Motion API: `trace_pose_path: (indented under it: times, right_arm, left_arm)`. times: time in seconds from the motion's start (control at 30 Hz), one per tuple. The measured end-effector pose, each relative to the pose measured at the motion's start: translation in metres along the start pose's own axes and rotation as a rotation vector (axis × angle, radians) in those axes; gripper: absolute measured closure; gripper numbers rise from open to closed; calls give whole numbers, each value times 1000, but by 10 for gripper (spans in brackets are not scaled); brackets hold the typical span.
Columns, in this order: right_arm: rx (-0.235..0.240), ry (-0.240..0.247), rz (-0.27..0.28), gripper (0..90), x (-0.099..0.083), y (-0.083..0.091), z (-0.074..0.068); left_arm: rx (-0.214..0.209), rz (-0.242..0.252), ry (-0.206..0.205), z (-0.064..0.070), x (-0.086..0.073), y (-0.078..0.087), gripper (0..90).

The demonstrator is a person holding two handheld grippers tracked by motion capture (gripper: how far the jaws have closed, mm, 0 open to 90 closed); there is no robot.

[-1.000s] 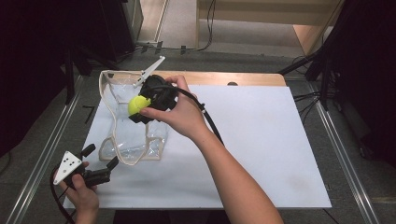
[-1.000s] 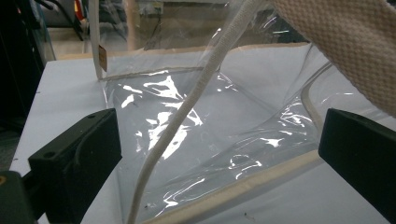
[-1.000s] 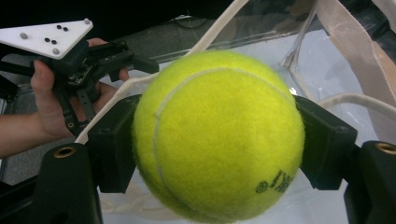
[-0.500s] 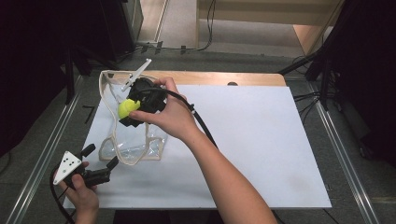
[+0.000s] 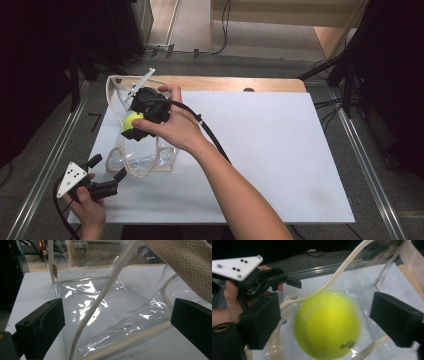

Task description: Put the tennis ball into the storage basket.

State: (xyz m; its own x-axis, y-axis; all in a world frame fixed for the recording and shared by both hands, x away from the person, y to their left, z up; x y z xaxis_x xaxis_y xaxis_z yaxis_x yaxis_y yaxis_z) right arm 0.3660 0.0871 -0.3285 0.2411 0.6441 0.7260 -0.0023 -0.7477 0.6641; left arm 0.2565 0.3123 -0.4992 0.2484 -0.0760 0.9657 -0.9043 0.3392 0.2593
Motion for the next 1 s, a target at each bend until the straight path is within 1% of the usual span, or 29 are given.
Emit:
trace_pose_path:
  times: [0.03, 0.07, 0.13, 0.3, 0.33, 0.37, 0.5, 0.7, 0.83, 1.0]
  right_arm:
    - [-7, -5, 11, 76, 0, 2, -2]
    - [-15, 5, 27, 66, 1, 4, -2]
    - [-14, 1, 40, 0, 2, 7, -3]
    - [-49, 4, 62, 0, -3, 18, -5]
    - [-55, -1, 68, 0, -5, 21, -5]
    - [-57, 1, 72, 0, -7, 23, -5]
    - [-87, -18, 76, 0, -19, 31, -3]
    - [-102, -38, 83, 0, -37, 43, -1]
    - [-113, -42, 91, 0, -48, 49, -2]
    - [-123, -53, 110, 0, -63, 56, -1]
  left_arm:
    - [1, 0, 1, 0, 0, 0, 0]
    - [2, 0, 2, 0, 0, 0, 0]
    - [0, 1, 3, 0, 0, 0, 0]
    - [-1, 1, 4, 0, 0, 0, 0]
    - [1, 1, 3, 0, 0, 0, 0]
    - [1, 0, 2, 0, 0, 0, 0]
    - [2, 0, -2, 0, 0, 0, 0]
    - [4, 1, -4, 1, 0, 0, 0]
    - [5, 1, -3, 1, 0, -1, 0]
    - [6, -2, -8, 1, 0, 0, 0]
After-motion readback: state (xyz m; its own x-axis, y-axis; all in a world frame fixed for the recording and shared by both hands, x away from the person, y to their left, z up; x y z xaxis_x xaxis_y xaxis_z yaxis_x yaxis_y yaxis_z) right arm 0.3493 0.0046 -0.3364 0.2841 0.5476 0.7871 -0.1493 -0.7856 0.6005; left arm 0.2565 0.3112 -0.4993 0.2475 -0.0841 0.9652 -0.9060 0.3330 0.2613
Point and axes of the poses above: each handheld gripper's, and its own axes: y roughly backward along the jaws, x roughly out of its top, z roughly to its right, the point moved 2 cm from there along -y, roughly forward along the jaws, and after that the axes turned 11 degrees about x, right-handed, at the moved point
